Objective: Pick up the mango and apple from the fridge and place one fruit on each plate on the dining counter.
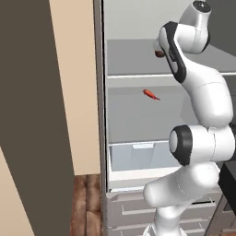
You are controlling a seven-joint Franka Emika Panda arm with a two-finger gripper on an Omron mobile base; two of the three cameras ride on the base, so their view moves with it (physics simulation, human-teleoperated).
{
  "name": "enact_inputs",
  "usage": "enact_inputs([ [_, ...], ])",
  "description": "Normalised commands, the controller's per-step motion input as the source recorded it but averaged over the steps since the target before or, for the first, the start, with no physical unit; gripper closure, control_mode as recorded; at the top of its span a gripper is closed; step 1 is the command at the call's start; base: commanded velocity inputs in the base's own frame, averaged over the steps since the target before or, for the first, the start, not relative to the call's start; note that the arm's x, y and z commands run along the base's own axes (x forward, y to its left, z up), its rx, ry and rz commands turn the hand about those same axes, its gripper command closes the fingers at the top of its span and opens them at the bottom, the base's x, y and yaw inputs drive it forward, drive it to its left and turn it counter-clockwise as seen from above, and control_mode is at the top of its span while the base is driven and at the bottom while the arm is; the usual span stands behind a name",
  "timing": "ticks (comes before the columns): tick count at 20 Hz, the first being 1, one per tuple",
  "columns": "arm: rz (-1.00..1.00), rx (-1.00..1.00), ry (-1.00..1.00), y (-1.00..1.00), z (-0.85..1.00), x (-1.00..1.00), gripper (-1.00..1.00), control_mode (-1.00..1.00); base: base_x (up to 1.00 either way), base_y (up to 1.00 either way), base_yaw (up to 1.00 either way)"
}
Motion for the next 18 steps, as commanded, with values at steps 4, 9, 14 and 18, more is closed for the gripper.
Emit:
enact_inputs([
  [4, 0.0, 0.0, 0.0, -0.06, -0.14, 0.45, -1.0, -1.0, 0.0, 0.0, 0.0],
  [9, 0.0, 0.0, 0.01, 0.0, -0.05, 0.5, -1.0, -1.0, 0.0, 0.0, 0.0],
  [14, 0.0, 0.0, 0.01, -0.02, 0.0, 0.47, -1.0, -1.0, 0.0, 0.0, 0.0],
  [18, 0.0, 0.0, 0.0, -0.04, 0.0, 0.38, -1.0, -1.0, 0.0, 0.0, 0.0],
])
